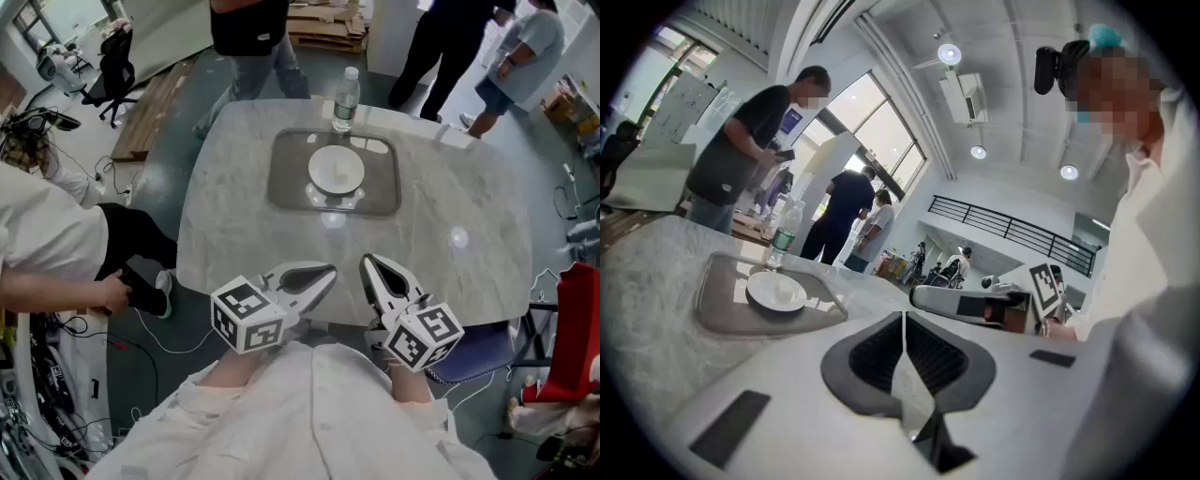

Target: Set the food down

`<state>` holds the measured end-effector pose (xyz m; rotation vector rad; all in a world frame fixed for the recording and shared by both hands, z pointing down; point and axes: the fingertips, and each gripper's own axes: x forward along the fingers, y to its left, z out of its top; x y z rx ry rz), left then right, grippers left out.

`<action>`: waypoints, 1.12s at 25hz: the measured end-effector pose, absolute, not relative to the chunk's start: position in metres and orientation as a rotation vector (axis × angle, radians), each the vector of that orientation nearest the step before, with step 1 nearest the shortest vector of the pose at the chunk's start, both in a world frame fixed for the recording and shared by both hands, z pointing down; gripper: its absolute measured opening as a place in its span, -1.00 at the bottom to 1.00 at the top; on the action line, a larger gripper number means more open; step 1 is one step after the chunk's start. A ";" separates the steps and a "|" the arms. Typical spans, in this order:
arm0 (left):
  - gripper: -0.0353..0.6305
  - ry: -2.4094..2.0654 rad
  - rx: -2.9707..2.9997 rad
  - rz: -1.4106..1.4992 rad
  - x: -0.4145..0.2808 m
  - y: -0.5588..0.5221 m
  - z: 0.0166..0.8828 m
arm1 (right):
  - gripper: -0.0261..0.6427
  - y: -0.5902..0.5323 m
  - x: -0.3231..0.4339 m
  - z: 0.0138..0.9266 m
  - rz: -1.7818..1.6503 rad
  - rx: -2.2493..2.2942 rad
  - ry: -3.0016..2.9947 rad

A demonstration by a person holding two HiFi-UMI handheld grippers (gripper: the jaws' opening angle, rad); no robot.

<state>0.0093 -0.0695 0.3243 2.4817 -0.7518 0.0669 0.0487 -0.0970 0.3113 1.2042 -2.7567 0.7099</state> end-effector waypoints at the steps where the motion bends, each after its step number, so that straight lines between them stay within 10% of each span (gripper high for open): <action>1: -0.82 -0.751 2.486 0.073 0.008 -0.069 0.324 | -0.91 -0.096 0.048 0.312 0.711 1.207 -2.753; 28: -0.82 -0.738 2.475 0.101 -0.003 -0.084 0.331 | -0.91 -0.103 0.032 0.316 0.626 1.167 -2.709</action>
